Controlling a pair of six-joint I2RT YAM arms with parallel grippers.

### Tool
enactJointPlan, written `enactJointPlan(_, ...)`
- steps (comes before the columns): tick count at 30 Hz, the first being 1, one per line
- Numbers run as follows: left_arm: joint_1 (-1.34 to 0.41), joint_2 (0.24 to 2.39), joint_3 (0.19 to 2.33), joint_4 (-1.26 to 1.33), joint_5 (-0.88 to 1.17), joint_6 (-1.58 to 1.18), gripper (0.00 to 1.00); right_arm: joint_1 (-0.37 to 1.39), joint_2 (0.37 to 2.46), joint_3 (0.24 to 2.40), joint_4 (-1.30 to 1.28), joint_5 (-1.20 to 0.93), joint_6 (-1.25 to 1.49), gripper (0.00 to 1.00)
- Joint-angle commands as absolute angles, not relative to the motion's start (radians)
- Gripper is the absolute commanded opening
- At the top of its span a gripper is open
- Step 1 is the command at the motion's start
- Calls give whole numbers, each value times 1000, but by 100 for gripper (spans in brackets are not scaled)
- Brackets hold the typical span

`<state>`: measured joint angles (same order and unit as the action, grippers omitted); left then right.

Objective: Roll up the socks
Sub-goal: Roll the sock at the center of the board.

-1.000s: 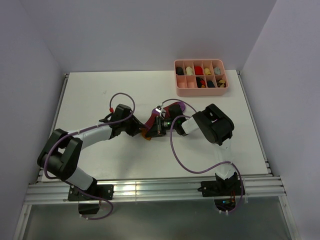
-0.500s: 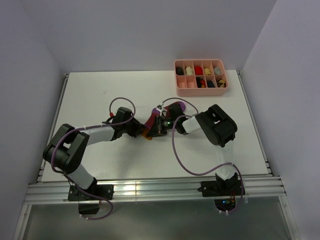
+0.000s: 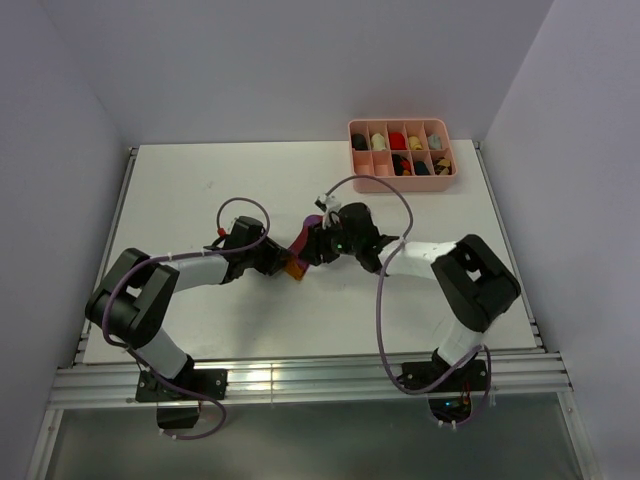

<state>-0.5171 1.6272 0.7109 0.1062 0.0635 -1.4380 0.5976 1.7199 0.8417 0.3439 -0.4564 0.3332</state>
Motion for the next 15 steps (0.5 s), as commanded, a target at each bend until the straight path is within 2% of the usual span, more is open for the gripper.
enactJointPlan(1, -515, 1651, 689, 2, 5, -1425, 42, 707, 1638, 793, 385, -215, 97, 53)
enactJointPlan(7, -512, 1660, 692, -28, 6, -1419, 42, 879, 1588, 712, 524, -8, -121, 53)
enactJointPlan(15, -503, 1667, 699, -32, 23, -1407, 42, 1023, 1672, 724, 568, 155, -313, 52)
